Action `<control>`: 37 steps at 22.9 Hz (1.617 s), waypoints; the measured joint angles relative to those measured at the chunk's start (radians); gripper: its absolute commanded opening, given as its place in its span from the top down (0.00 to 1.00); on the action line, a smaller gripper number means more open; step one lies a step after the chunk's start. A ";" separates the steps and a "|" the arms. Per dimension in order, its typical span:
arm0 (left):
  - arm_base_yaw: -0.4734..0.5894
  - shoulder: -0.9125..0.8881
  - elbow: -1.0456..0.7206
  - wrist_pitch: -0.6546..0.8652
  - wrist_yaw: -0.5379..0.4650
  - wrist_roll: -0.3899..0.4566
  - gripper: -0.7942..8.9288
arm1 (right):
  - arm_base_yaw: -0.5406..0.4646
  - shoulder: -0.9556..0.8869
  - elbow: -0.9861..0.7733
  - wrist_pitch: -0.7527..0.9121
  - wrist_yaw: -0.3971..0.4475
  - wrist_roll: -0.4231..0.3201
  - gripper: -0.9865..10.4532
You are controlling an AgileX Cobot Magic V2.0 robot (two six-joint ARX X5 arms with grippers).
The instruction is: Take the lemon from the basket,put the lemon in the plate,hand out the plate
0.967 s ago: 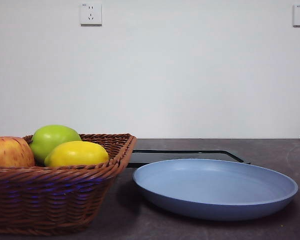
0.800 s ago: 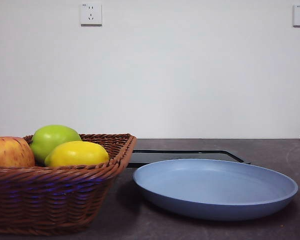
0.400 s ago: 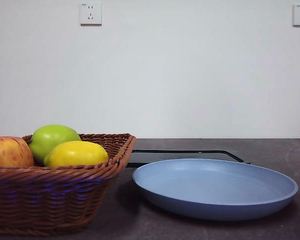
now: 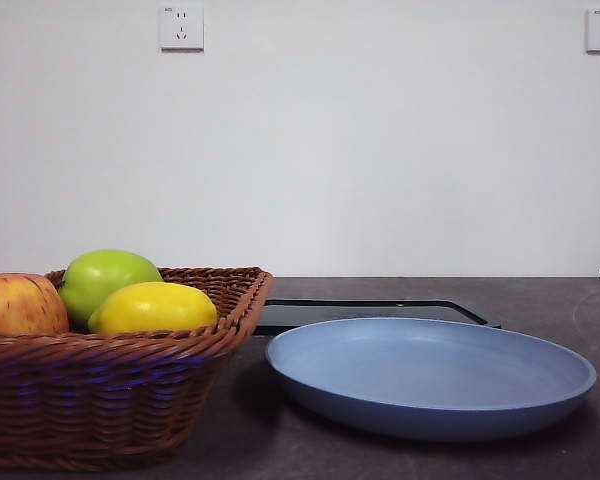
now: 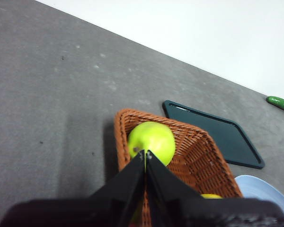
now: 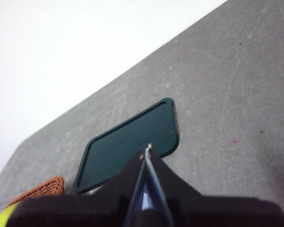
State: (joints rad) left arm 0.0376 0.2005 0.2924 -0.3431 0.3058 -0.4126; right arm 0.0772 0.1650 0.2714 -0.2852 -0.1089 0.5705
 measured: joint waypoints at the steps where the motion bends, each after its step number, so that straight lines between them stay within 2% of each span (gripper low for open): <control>1: 0.000 0.025 0.020 -0.003 0.008 0.002 0.91 | 0.000 0.023 0.025 -0.011 -0.006 -0.014 0.91; 6: 0.000 0.183 0.151 -0.018 0.081 0.057 0.91 | 0.000 0.169 0.180 -0.082 -0.028 -0.101 0.91; 9: 0.000 0.276 0.231 -0.037 0.143 0.092 0.91 | 0.000 0.259 0.264 -0.130 -0.079 -0.154 0.91; 14: -0.002 0.453 0.368 -0.077 0.323 0.126 0.91 | 0.000 0.422 0.390 -0.274 -0.149 -0.251 0.91; 16: -0.013 0.520 0.425 -0.130 0.356 0.149 0.91 | 0.000 0.491 0.433 -0.332 -0.169 -0.300 0.91; 19: -0.046 0.619 0.515 -0.262 0.347 0.213 0.91 | 0.000 0.595 0.483 -0.422 -0.197 -0.377 0.91; 22: -0.110 0.722 0.638 -0.448 0.256 0.339 0.91 | 0.001 0.737 0.505 -0.499 -0.270 -0.451 0.90; 24: -0.152 0.743 0.669 -0.467 0.247 0.379 0.91 | 0.009 0.811 0.505 -0.499 -0.311 -0.467 0.90; 25: -0.165 0.743 0.671 -0.464 0.247 0.388 0.91 | 0.016 0.842 0.505 -0.500 -0.310 -0.468 0.89; 27: -0.177 0.743 0.671 -0.464 0.247 0.394 0.88 | 0.035 0.907 0.505 -0.494 -0.309 -0.475 0.78; 29: -0.183 0.743 0.671 -0.464 0.247 0.394 0.72 | 0.069 0.972 0.505 -0.476 -0.306 -0.475 0.70; 30: -0.188 0.743 0.671 -0.464 0.247 0.395 0.66 | 0.091 1.007 0.505 -0.462 -0.292 -0.476 0.69; 35: -0.191 0.743 0.671 -0.464 0.247 0.394 0.65 | 0.160 1.134 0.505 -0.371 -0.210 -0.477 0.70; 37: -0.191 0.743 0.671 -0.464 0.247 0.395 0.65 | 0.166 1.167 0.505 -0.340 -0.204 -0.476 0.70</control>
State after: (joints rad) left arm -0.1535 0.9432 0.9634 -0.8070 0.5529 -0.0177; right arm 0.2428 1.3323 0.7765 -0.6247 -0.3130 0.0948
